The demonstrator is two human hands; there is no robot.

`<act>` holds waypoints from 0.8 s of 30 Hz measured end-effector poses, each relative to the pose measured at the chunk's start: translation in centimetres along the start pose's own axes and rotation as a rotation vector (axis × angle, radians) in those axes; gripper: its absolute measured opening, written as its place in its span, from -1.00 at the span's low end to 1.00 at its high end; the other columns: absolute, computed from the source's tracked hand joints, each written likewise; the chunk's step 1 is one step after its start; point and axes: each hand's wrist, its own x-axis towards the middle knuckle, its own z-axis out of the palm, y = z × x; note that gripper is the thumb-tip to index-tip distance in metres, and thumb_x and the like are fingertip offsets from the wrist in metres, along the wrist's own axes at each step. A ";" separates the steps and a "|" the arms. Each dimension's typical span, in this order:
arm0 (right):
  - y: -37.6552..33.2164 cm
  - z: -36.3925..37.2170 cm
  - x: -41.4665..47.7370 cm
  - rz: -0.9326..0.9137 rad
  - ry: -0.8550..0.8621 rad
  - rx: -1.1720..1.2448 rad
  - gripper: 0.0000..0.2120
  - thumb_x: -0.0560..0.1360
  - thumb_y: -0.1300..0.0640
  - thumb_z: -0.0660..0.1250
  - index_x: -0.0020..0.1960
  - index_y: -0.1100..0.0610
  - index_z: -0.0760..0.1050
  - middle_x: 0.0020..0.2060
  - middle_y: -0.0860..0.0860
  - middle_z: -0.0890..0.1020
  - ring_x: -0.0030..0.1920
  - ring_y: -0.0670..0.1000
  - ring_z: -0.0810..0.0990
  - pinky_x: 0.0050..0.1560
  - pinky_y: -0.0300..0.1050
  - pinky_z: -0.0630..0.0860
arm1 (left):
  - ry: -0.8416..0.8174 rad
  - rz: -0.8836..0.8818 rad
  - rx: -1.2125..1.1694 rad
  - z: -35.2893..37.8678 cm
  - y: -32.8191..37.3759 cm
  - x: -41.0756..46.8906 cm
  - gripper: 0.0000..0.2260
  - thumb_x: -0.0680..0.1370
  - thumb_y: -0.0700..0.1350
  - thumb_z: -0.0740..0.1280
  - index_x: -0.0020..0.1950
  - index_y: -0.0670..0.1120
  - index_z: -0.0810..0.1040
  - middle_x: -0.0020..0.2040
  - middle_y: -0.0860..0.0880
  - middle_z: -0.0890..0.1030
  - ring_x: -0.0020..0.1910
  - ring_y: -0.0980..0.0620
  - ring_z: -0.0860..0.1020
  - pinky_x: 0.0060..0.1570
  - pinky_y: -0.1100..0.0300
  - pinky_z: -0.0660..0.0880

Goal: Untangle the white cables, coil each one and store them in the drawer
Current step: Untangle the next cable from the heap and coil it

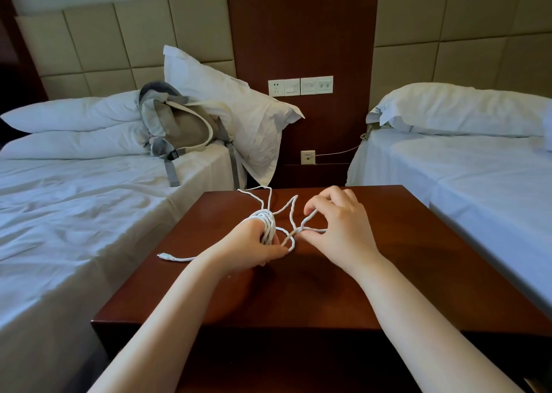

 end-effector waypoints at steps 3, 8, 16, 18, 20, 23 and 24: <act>-0.2 0.1 -0.1 -0.091 0.032 0.078 -0.87 0.33 0.06 0.52 -0.16 0.01 0.62 -0.07 -0.04 0.54 0.00 -0.04 0.46 -0.01 -0.11 0.41 | 0.106 0.025 0.030 0.3 -0.3 0.1 -0.70 0.50 -0.06 0.39 -0.38 -0.15 0.48 -0.48 0.03 0.46 -0.51 0.18 0.40 -0.42 0.37 0.35; -1.1 -0.6 0.0 -0.240 0.100 0.059 -0.99 0.38 0.11 0.47 -0.20 0.03 0.65 -0.24 -0.04 0.46 -0.15 -0.04 0.39 -0.12 -0.16 0.29 | 0.439 0.064 -0.038 -0.4 -1.2 0.6 -0.69 0.51 -0.15 0.37 -0.35 -0.32 0.49 -0.42 -0.15 0.51 -0.44 0.08 0.41 -0.42 0.34 0.31; -0.9 -0.2 -0.6 -0.169 -0.141 -0.250 -0.83 0.33 -0.03 0.49 -0.38 0.02 0.66 -0.39 -0.11 0.38 -0.22 -0.02 0.44 -0.06 0.08 0.48 | 0.728 0.088 -0.047 -1.9 -1.3 0.5 -0.69 0.49 -0.19 0.37 -0.36 -0.37 0.45 -0.43 -0.26 0.49 -0.41 -0.15 0.44 -0.31 0.09 0.39; -0.7 -0.2 -0.4 -0.089 -0.132 -0.337 -0.82 0.38 -0.02 0.47 -0.33 0.05 0.68 -0.31 -0.05 0.54 -0.07 0.03 0.52 0.23 0.22 0.38 | 0.760 0.121 -0.047 -1.8 -0.5 0.4 -0.71 0.50 -0.20 0.36 -0.36 -0.35 0.48 -0.46 -0.20 0.46 -0.43 -0.07 0.42 -0.36 0.19 0.35; -0.5 -0.6 -0.1 -0.002 -0.159 -0.423 -0.87 0.45 0.08 0.37 -0.10 0.06 0.69 -0.07 0.00 0.60 0.19 0.05 0.46 0.42 0.25 0.06 | 0.766 0.141 -0.062 -1.8 0.2 0.2 -0.70 0.51 -0.21 0.35 -0.37 -0.34 0.48 -0.44 -0.21 0.48 -0.41 -0.06 0.43 -0.39 0.17 0.33; 0.3 -1.3 0.1 0.216 -0.226 -0.397 -0.67 0.49 0.22 0.24 0.22 0.03 0.54 0.19 -0.03 0.52 0.40 -0.01 0.26 0.46 0.18 -0.22 | 0.761 0.145 -0.091 -2.2 0.0 0.3 -0.67 0.50 -0.21 0.35 -0.37 -0.40 0.43 -0.44 -0.27 0.45 -0.42 -0.10 0.40 -0.39 0.06 0.32; 0.5 -1.5 0.1 0.268 -0.220 -0.347 -0.64 0.49 0.24 0.24 0.26 0.02 0.50 0.20 -0.04 0.52 0.39 -0.03 0.28 0.47 0.16 -0.22 | 0.737 0.137 -0.091 -2.2 -0.3 0.3 -0.67 0.50 -0.22 0.35 -0.37 -0.41 0.41 -0.46 -0.24 0.41 -0.44 -0.08 0.37 -0.40 0.04 0.31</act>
